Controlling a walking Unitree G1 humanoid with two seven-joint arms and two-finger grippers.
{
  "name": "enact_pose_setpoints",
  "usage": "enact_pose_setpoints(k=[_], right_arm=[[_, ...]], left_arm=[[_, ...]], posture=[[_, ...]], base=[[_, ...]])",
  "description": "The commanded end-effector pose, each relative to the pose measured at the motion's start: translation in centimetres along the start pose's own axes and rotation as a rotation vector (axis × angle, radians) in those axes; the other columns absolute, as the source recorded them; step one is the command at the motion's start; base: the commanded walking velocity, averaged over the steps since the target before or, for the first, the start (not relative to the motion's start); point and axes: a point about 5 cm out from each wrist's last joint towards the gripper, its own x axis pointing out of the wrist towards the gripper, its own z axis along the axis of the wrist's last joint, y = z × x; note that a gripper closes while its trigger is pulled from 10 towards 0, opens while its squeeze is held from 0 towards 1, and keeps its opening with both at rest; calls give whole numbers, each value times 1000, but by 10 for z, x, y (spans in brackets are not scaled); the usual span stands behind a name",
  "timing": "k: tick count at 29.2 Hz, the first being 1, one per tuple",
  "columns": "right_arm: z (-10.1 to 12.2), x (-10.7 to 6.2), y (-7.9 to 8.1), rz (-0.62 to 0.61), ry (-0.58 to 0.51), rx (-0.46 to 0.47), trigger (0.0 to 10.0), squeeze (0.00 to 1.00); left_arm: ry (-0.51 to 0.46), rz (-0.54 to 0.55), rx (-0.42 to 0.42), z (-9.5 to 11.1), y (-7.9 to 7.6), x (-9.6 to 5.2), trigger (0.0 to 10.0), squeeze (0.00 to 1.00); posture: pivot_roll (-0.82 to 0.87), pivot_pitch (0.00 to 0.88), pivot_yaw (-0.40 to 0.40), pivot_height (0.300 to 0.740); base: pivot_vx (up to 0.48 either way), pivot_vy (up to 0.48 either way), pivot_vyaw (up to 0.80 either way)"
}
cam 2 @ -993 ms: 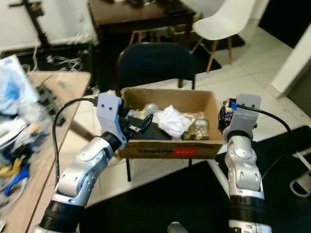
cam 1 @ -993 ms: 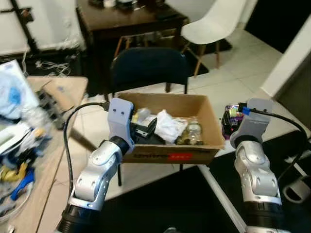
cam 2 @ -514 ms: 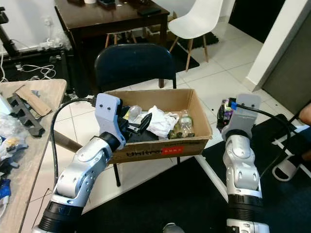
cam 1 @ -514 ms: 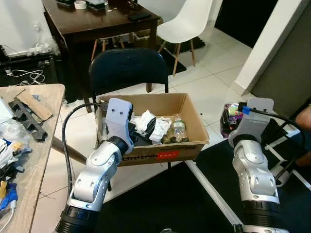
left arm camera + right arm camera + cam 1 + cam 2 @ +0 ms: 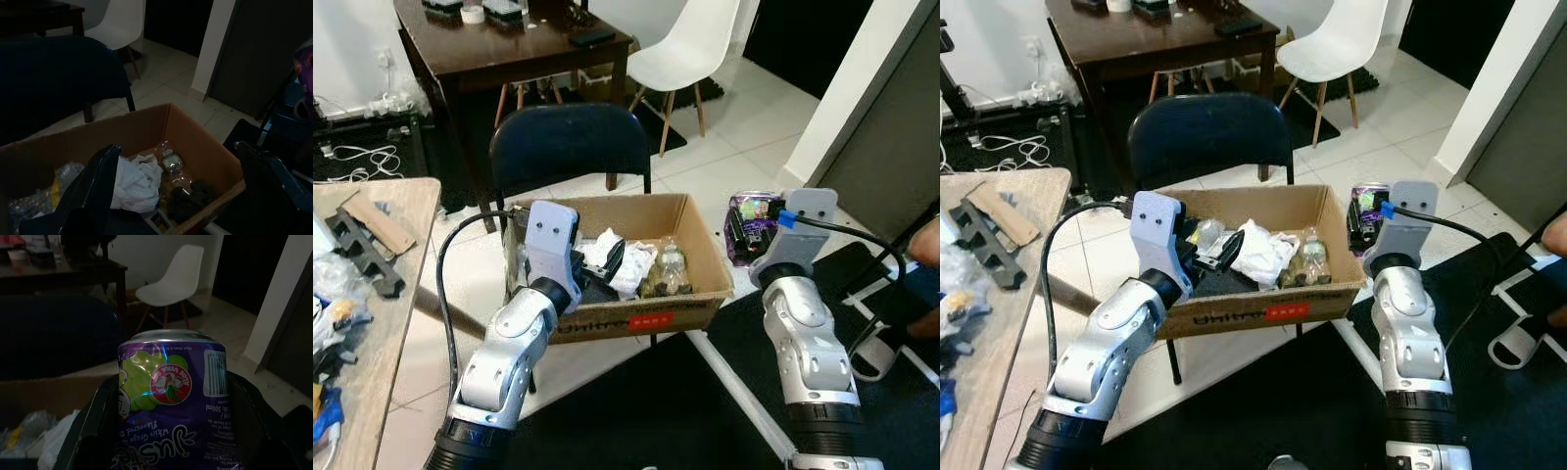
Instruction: Picking trash to rubbish bin
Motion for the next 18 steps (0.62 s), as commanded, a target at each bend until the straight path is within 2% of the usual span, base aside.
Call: enact_pose_setpoints(k=[1,14,18], right_arm=[[3,-1,1,10,-19,8,10000,0],[3,1,8,53,-21,14,10000,0],[2,1,9,61,-19,12,10000,0]], left_arm=[[-1,3,-15,-2,-3,0,10000,0],[-5,8,-8,-2,-3,-1,10000,0],[-13,6,-7,-1,-3,-2,10000,0]], posture=[[-27,105,-19,740],[-27,104,-27,740],[-27,104,-27,740]], base=[[379,0,0],[374,0,0],[0,0,0]])
